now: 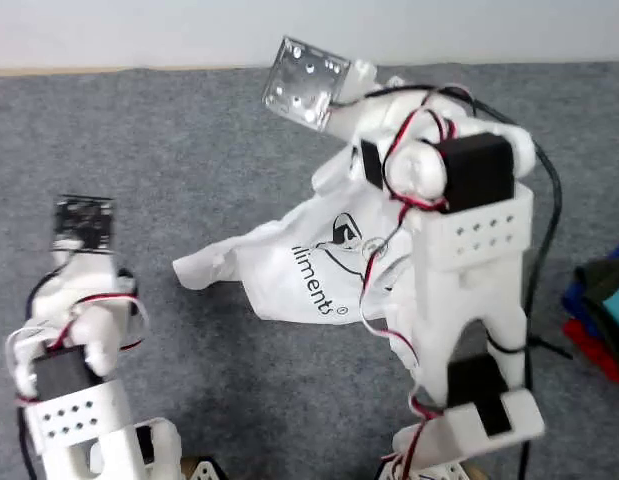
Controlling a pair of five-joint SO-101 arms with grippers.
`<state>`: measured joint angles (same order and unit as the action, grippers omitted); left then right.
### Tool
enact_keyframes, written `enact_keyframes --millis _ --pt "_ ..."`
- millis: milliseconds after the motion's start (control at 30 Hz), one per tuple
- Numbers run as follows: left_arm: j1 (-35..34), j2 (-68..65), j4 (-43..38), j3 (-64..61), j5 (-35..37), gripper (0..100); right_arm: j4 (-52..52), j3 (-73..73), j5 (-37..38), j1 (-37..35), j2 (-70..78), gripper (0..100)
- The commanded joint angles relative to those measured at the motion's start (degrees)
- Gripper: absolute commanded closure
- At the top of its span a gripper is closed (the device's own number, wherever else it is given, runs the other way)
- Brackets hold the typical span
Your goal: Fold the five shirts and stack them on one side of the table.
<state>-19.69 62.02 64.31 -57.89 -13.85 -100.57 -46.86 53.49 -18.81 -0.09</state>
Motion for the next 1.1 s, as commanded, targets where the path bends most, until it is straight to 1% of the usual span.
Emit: enact_keyframes --millis 0,100,200,333,433,533,633,700,900,1067 --pt "5.98 -5.01 -5.54 0.04 0.53 89 -1.89 3.52 -1.14 0.66 -6.99 98.8" --pt "6.95 -13.19 -8.0 1.89 0.44 89 -1.89 5.8 -1.76 0.75 -8.75 98.8" --pt "7.21 -21.54 -7.03 6.99 -1.67 89 -1.89 7.12 -2.2 0.75 -9.1 98.8" --pt "7.3 -29.63 -2.81 14.81 -9.93 89 -1.89 7.47 -5.01 1.89 -8.84 98.8" --pt "7.82 -32.62 1.67 19.12 -17.76 89 -1.8 7.74 -5.1 1.8 -8.75 98.8" --pt "9.76 -33.58 7.38 20.7 -24.53 89 -1.8 9.76 -5.19 1.54 -8.75 98.8" --pt "11.43 -33.58 12.75 20.7 -28.84 89 -1.45 11.43 -6.86 1.8 -8.75 98.8" --pt "11.69 -33.93 14.33 20.62 -31.12 89 -0.92 12.48 -7.91 1.71 -8.84 98.8" --pt "11.96 -36.66 14.51 19.56 -37.54 85 0.66 13.71 -8.88 1.54 -8.84 98.8" --pt "11.6 -42.64 8.62 20.09 -38.68 83 0.57 13.89 -9.23 1.45 -8.84 98.8"
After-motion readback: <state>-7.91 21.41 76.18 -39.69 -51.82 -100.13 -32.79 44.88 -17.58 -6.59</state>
